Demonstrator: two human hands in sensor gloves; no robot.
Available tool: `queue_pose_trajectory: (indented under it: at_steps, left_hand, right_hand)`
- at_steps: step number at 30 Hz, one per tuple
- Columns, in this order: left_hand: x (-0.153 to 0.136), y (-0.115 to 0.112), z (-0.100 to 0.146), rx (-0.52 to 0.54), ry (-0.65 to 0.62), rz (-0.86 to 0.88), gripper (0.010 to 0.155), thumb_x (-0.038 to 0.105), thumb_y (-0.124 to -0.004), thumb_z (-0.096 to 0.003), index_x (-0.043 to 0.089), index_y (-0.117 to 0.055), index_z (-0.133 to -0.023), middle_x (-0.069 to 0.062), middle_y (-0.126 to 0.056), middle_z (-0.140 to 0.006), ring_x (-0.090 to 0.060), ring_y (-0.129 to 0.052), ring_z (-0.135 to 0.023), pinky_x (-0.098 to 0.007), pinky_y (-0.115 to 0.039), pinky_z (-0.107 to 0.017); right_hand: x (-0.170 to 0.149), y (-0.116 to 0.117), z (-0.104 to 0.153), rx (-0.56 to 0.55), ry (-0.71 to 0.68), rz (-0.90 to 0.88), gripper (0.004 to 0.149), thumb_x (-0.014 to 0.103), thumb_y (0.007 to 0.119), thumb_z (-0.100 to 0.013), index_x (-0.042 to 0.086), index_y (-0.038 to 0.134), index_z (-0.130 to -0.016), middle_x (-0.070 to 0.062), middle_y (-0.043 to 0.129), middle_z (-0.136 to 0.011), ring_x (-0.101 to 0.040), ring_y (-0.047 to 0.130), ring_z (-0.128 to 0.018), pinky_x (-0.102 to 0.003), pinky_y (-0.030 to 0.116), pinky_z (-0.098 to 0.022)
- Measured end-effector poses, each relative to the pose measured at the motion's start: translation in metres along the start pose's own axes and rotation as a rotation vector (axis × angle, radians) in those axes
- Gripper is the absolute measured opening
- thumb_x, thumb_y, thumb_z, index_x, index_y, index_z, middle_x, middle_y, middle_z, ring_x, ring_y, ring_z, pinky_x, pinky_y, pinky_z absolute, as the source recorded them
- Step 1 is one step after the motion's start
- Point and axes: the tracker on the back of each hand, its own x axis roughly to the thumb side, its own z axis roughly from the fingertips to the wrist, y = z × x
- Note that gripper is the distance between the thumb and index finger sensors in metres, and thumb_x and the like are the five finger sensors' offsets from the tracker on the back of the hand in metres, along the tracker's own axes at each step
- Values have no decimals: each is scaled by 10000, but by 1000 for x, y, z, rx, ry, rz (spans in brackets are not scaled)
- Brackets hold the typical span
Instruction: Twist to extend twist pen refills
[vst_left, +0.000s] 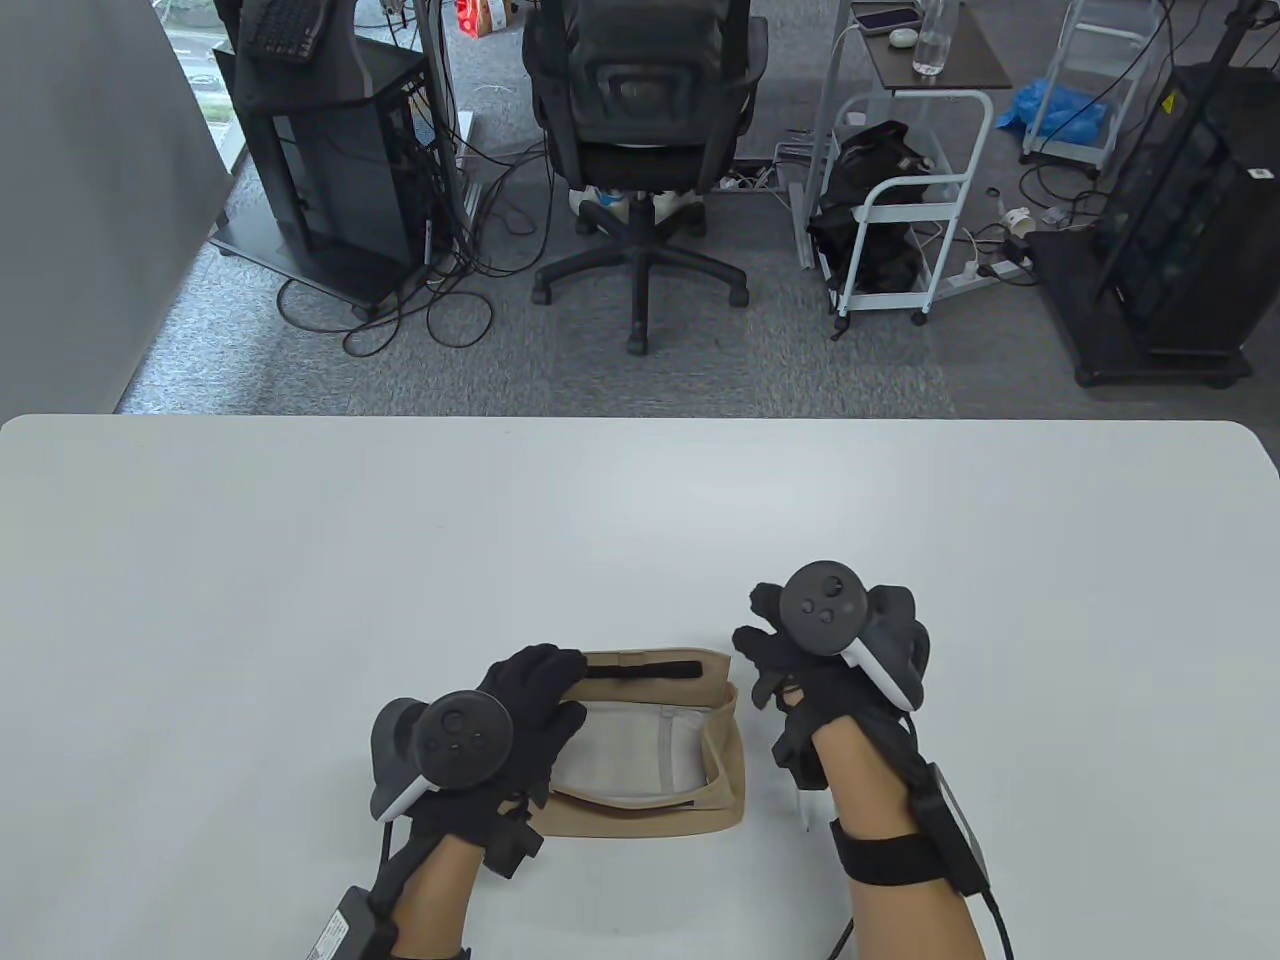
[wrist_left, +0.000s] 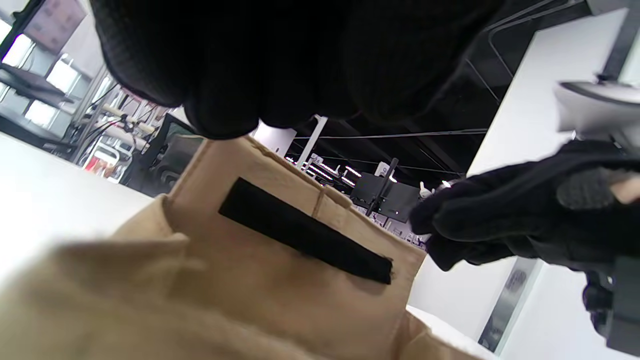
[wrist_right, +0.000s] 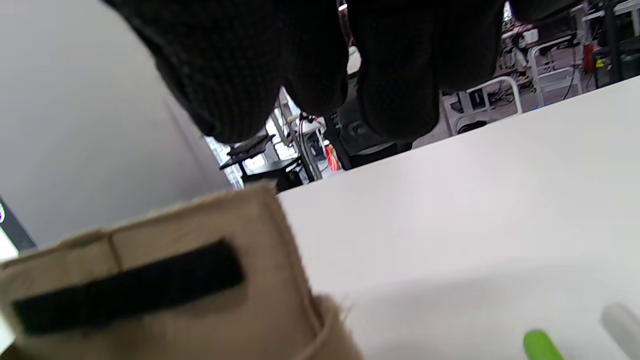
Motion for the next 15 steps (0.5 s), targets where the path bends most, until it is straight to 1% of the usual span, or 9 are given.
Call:
queue_pose_trajectory:
  at_steps: [2, 4, 6, 9, 12, 13, 14, 15]
  left_hand:
    - [8, -6, -3, -26, -25, -71, 523, 345, -872, -429, 126, -848, -903, -175, -880, -901, -392, -992, -750, -528, -829, -545]
    - [14, -12, -6, -51, -41, -104, 484, 333, -885, -422, 130, -899, -861, -165, -938, -853, -374, -1046, -700, -507, -874, -506]
    - [20, -20, -10, -86, -50, -115, 456, 323, -900, -414, 128, -937, -825, -163, -982, -809, -366, -1087, -650, -493, -908, -466]
    - [29, -34, -20, -158, -49, -149, 444, 315, -921, -402, 121, -964, -799, -167, -1015, -771, -359, -1122, -601, -478, -937, -427]
    - [35, -55, -32, -302, -12, -250, 438, 313, -933, -393, 126, -977, -786, -162, -1031, -752, -343, -1137, -580, -465, -950, -413]
    - [36, -61, -34, -335, -8, -269, 435, 312, -936, -391, 128, -979, -783, -161, -1034, -747, -342, -1138, -575, -465, -950, -411]
    - [36, -72, -37, -417, 19, -307, 435, 308, -939, -389, 128, -980, -783, -161, -1034, -747, -341, -1135, -578, -467, -947, -416]
    - [36, -77, -37, -458, 23, -327, 432, 311, -939, -387, 135, -981, -780, -155, -1034, -745, -335, -1135, -577, -463, -946, -418]
  right_hand:
    - [8, 15, -3, 75, -30, 43, 632, 379, 932, -431, 54, 807, -959, -285, 904, -836, -534, 710, -843, -742, 530, -629]
    - [13, 23, -5, 109, -45, 69, 618, 371, 930, -435, 64, 808, -957, -273, 911, -830, -529, 712, -845, -740, 530, -631]
    - [17, 29, -6, 107, -62, 79, 557, 337, 926, -439, 72, 846, -922, -250, 944, -792, -514, 744, -826, -731, 550, -627]
    - [21, 35, -7, 101, -72, 94, 465, 292, 915, -446, 69, 905, -853, -223, 984, -735, -495, 785, -799, -721, 574, -621]
    - [23, 36, -6, 82, -78, 120, 448, 280, 910, -446, 64, 914, -838, -215, 992, -718, -486, 802, -786, -716, 584, -618]
    - [23, 37, -6, 79, -78, 121, 446, 280, 910, -446, 64, 915, -836, -215, 993, -716, -486, 803, -785, -716, 584, -618]
    - [24, 37, -6, 77, -80, 124, 446, 280, 909, -446, 65, 915, -836, -214, 994, -714, -484, 803, -785, -715, 584, -619]
    - [23, 37, -6, 75, -80, 125, 445, 281, 910, -446, 65, 916, -835, -213, 994, -715, -485, 804, -784, -716, 584, -618]
